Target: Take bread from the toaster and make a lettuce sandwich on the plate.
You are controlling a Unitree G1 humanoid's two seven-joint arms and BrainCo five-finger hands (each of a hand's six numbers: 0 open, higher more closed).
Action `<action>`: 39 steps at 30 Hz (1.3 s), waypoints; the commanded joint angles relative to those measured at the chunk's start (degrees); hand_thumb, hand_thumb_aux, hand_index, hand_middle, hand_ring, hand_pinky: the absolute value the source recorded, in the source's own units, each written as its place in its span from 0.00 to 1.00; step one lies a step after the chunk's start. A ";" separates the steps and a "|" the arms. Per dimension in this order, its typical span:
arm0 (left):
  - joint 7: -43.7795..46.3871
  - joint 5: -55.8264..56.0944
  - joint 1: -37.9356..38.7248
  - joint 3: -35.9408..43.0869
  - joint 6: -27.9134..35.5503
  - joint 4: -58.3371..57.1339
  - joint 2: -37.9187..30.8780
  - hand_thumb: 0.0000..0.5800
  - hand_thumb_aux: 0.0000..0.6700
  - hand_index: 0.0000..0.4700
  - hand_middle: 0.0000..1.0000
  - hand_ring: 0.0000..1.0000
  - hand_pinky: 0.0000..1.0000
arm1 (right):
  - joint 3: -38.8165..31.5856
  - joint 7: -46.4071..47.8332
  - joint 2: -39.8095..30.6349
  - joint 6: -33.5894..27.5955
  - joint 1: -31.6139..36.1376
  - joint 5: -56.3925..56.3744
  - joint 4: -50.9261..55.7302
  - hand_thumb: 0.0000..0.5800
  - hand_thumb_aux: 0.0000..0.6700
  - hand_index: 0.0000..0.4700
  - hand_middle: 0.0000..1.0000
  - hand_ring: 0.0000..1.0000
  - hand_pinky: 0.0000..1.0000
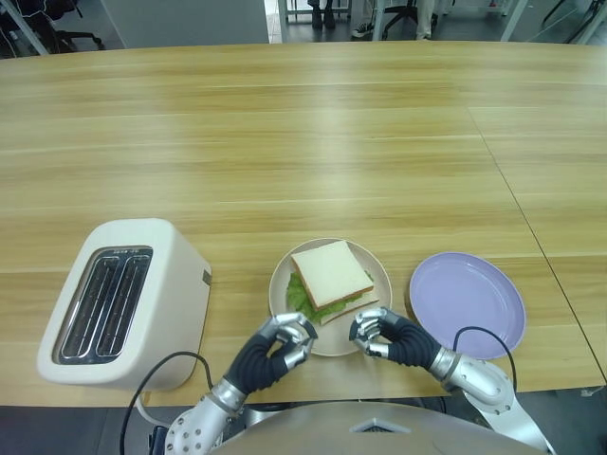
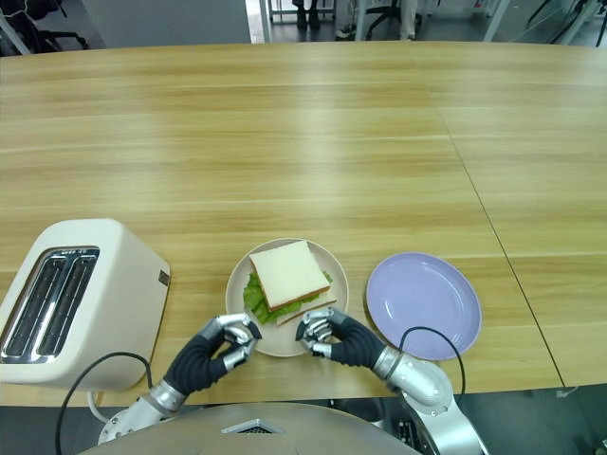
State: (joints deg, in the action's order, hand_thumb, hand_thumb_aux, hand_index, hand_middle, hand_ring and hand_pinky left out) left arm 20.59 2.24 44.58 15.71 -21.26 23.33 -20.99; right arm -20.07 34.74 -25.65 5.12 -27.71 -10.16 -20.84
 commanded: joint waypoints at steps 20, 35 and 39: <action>4.52 -2.98 -7.99 4.30 22.22 -5.44 -3.33 1.00 1.00 0.98 1.00 1.00 1.00 | -2.48 -1.24 1.87 -23.30 5.05 0.50 6.96 1.00 1.00 0.98 1.00 1.00 1.00; 0.03 -5.19 -20.18 3.41 27.98 -9.15 2.88 1.00 1.00 0.98 1.00 1.00 1.00 | -1.88 -10.72 8.62 -25.37 8.47 5.28 5.30 1.00 1.00 0.98 1.00 1.00 1.00; -1.41 -5.43 -24.00 1.95 27.61 -11.15 4.28 1.00 1.00 0.98 1.00 1.00 1.00 | -0.77 -13.20 11.38 -25.12 13.53 6.63 8.29 1.00 1.00 0.98 1.00 1.00 1.00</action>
State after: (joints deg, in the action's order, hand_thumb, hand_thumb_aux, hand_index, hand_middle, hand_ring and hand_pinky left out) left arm 20.09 -2.50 21.64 18.68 6.60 13.35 -17.18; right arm -22.09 23.21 -15.10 -19.78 -16.25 -4.61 -14.65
